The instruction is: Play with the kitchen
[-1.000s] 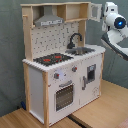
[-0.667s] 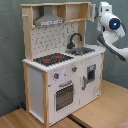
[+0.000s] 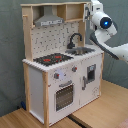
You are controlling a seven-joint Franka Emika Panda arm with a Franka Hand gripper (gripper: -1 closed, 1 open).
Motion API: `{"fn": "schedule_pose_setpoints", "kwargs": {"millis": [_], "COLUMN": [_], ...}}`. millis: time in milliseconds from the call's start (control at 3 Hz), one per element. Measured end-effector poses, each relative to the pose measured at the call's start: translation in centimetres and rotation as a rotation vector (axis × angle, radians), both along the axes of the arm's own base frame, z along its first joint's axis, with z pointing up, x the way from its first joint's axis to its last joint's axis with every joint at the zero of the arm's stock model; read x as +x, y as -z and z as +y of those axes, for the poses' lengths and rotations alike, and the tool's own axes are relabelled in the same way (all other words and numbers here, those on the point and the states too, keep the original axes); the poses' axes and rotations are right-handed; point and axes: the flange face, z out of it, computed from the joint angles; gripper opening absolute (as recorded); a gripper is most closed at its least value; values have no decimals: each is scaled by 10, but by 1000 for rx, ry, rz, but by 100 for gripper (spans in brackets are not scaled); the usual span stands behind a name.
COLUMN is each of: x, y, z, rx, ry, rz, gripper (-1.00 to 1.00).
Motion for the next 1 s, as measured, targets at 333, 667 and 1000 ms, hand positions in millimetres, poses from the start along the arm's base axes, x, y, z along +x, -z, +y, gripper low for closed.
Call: {"fn": "schedule_pose_setpoints", "kwargs": {"millis": [333, 667, 1000], "x": [23, 48, 71], "y": [-9, -13, -10], "z": [4, 5, 16], "rx": [-3, 1, 3], "ry": [-8, -39, -91], "rz": [4, 16, 41], "gripper": [-100, -100, -100]}}
